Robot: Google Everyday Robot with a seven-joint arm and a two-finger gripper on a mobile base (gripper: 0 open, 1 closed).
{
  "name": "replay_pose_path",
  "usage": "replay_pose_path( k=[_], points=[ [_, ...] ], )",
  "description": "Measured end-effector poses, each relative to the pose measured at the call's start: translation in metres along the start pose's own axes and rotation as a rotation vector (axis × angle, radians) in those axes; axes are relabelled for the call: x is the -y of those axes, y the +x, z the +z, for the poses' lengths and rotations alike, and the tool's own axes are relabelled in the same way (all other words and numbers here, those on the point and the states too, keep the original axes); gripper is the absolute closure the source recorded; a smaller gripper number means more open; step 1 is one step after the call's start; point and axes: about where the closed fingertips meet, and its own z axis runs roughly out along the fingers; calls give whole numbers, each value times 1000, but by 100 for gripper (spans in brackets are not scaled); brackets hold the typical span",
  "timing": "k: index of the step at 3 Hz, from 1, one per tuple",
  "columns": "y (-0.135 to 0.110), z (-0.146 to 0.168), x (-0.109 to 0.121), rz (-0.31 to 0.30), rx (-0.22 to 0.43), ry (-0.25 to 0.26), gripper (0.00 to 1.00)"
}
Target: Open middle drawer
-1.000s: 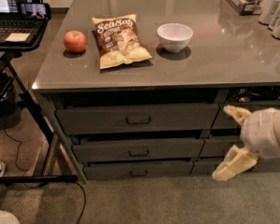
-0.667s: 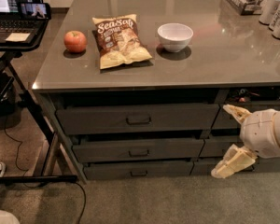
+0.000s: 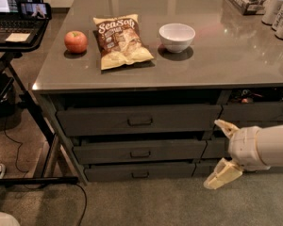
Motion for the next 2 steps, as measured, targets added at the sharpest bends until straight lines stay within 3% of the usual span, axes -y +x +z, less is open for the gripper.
replay_pose_path(
  k=[2],
  points=[
    [71, 105, -21, 24, 24, -66, 0]
  ],
)
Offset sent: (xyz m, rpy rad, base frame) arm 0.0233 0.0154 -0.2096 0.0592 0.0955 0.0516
